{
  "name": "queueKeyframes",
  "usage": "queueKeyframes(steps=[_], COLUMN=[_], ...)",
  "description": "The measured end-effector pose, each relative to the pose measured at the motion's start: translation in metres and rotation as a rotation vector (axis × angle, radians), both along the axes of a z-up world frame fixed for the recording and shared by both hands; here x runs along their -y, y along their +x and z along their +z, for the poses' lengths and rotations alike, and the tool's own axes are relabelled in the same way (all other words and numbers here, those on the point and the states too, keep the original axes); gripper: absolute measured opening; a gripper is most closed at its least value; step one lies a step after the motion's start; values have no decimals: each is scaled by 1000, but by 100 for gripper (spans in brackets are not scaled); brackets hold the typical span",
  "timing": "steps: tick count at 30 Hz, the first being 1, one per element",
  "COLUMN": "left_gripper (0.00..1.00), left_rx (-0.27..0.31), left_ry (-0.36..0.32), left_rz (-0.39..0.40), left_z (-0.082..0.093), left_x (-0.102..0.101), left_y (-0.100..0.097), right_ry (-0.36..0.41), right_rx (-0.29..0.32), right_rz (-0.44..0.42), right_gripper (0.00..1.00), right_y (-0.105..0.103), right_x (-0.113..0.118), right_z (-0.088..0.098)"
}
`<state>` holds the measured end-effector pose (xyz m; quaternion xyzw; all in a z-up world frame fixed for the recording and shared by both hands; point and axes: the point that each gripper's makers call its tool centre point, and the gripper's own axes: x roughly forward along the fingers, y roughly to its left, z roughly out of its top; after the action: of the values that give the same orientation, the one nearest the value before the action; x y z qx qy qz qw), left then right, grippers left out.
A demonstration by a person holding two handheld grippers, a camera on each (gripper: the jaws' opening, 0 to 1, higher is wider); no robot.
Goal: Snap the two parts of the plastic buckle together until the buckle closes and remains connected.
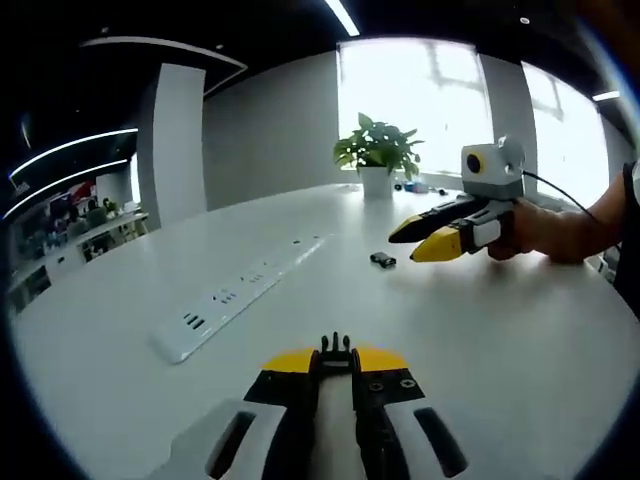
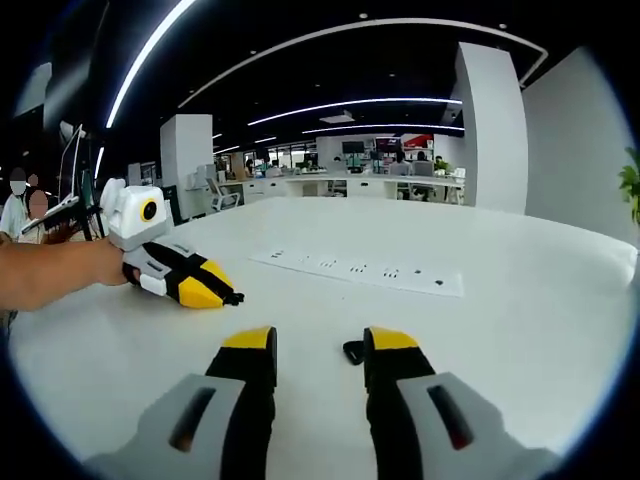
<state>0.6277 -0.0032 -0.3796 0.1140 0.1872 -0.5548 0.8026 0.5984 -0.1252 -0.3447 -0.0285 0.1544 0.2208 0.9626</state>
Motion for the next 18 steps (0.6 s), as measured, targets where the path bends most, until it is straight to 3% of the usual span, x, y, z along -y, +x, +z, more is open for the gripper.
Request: queueKeyframes(steps=[3, 7, 18], left_gripper=[11, 11, 10], left_rx=[20, 3, 45], left_ry=[-3, -38, -35], left_rz=[7, 14, 87], left_z=[6, 10, 25], left_x=[1, 0, -8], left_y=[-7, -15, -35], right_ry=[3, 0, -32], right_rx=[-8, -7, -31], right_rz=[0, 4, -16], right_gripper=[34, 33, 29], right_y=[-1, -1, 1], right_x=[-1, -2, 4], right_z=[-2, -1, -7])
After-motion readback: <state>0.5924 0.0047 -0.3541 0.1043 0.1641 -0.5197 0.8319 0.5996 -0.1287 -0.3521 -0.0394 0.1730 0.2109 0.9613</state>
